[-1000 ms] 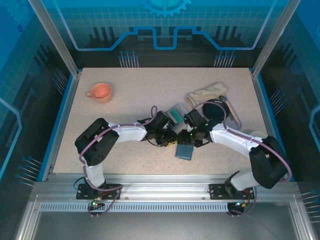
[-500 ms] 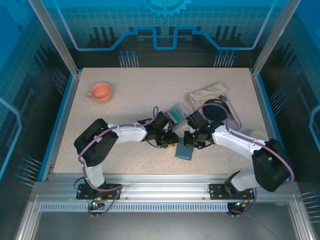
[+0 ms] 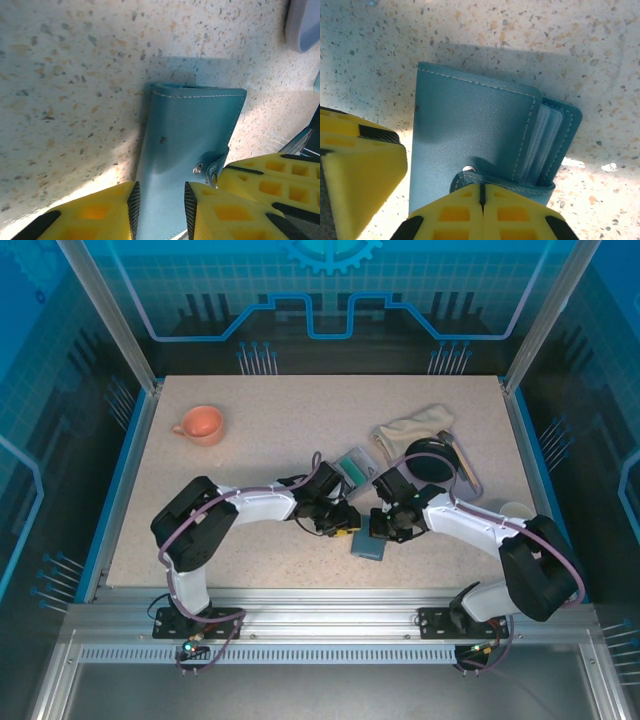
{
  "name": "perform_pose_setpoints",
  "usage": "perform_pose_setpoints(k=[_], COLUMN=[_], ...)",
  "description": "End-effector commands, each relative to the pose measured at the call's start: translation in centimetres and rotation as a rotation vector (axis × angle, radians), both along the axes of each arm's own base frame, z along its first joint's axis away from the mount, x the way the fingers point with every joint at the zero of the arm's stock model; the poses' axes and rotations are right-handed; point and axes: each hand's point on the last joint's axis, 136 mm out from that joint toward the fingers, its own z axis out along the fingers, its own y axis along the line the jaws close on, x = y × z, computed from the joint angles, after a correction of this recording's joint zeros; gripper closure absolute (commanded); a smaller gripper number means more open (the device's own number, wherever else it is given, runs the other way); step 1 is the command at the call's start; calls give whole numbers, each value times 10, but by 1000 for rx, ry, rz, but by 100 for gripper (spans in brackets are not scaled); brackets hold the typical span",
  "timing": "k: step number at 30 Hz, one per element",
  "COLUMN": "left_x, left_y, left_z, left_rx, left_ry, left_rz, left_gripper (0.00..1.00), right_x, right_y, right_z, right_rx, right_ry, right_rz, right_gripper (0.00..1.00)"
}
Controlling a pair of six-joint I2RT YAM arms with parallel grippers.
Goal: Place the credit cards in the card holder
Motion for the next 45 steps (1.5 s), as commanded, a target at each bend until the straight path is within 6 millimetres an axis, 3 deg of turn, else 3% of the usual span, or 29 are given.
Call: perform_pose_setpoints(k=[1,9,15,21,27,30,36,45], left_x=[-10,-17,-20,-22,-21,-22,-22,-18], left_y=[-6,-6,-5,-7,-20,-29,-27,4], left_z=[-5,-17,-18,-15,-11,-10,-11,-11], left_rx=[5,45,54,50,-32,-52,-71,-17], left_ry=[32,59,52,56,79,76,74,31], left_rz=[-60,-72,-85,-80,11,25,63,189], left_gripper=[71,78,74,73,76,76,76,74], right_x=[-2,-2,-2,-14,-28,-29,-19,-10], right_y=[2,3,-8,-28,-44,-36,-25,-18], right_z=[-7,-12,1,17,23,20,19,19], right_rx=[3,11,-20,-96,-226,-203,-213,-316], right_ry=[18,23,-4,-7,14,18,5,-10], right_rz=[-13,-28,-41,-27,-12,6,40,81], right_gripper=[100,100,96,80,62,60,54,55])
